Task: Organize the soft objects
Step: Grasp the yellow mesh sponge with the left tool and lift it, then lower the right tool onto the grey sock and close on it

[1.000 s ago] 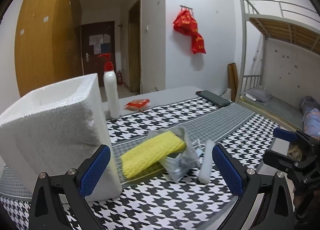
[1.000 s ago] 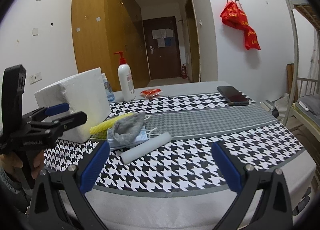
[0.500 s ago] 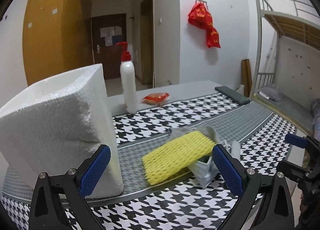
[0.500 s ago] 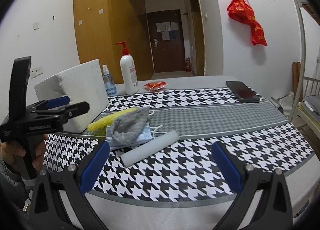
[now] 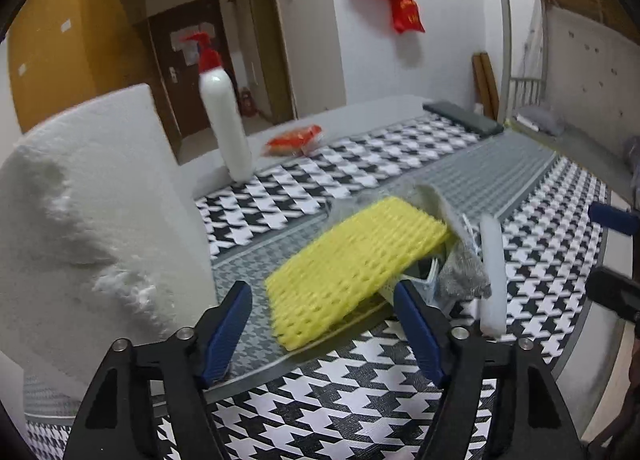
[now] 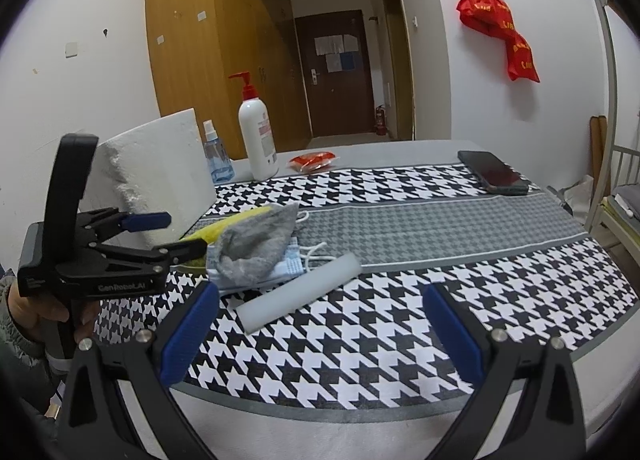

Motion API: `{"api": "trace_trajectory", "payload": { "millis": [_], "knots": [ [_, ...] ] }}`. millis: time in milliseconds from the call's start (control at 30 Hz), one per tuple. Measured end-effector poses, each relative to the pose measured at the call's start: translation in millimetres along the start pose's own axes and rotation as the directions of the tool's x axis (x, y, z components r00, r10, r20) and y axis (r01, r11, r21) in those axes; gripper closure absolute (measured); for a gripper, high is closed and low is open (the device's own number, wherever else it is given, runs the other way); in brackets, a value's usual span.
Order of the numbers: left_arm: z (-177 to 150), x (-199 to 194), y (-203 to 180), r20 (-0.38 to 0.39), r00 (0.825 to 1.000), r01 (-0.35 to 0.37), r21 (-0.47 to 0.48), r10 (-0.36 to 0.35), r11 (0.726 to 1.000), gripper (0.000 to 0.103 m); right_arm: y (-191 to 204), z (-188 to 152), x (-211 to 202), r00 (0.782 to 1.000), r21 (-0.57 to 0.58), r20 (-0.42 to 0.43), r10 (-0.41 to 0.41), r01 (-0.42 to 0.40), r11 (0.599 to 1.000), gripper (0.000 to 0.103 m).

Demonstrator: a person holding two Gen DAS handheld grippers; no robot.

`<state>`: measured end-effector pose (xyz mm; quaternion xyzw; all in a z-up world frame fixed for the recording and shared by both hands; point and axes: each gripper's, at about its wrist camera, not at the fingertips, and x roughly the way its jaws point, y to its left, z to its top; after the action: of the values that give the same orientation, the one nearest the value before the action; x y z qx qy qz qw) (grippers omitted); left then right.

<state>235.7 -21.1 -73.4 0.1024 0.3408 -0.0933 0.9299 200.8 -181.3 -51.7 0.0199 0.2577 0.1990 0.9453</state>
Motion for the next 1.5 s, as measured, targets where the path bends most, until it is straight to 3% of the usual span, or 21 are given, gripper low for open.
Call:
{"api": "trace_trajectory", "payload": {
  "millis": [100, 333, 400, 567, 733, 1067, 1500],
  "knots": [
    [-0.2, 9.1, 1.0, -0.036, 0.999, -0.007, -0.003, 0.007, 1.0, 0.047, 0.2, 0.5, 2.2, 1.0, 0.001, -0.003, 0.005, -0.005, 1.0, 0.0],
    [3.6, 21.4, 2.6, -0.07, 0.998, -0.007, 0.012, 0.008, 1.0, 0.068, 2.5, 3.8, 12.4, 1.0, 0.001, -0.021, 0.019, -0.019, 1.0, 0.0],
    [4.0, 26.2, 5.0, -0.089, 0.996, 0.007, 0.005, -0.006, 1.0, 0.081, 4.3, 4.2, 15.7, 0.999, -0.006, -0.028, 0.024, -0.024, 1.0, 0.0],
    [5.3, 28.7, 11.9, -0.096, 0.993, 0.063, -0.03, -0.066, 0.998, 0.091, 8.6, 6.3, 24.5, 0.998, -0.019, -0.049, 0.029, -0.03, 0.999, 0.0],
    [4.9, 25.8, 22.8, -0.062, 0.983, 0.166, -0.098, -0.173, 0.981, 0.092, 12.0, 6.6, 33.1, 0.997, -0.031, -0.079, 0.019, -0.022, 0.999, 0.0],
    [0.9, 0.4, 31.8, 0.07, 0.971, 0.235, -0.159, -0.227, 0.959, 0.092, 22.7, 9.5, 43.0, 0.993, -0.058, -0.117, 0.011, -0.018, 0.998, 0.0],
    [-1.1, -6.7, 39.2, 0.116, 0.977, 0.199, -0.199, -0.178, 0.96, 0.092, 41.2, 30.3, 66.4, 0.983, -0.08, -0.185, 0.014, -0.03, 0.996, 0.0]
  ]
}}
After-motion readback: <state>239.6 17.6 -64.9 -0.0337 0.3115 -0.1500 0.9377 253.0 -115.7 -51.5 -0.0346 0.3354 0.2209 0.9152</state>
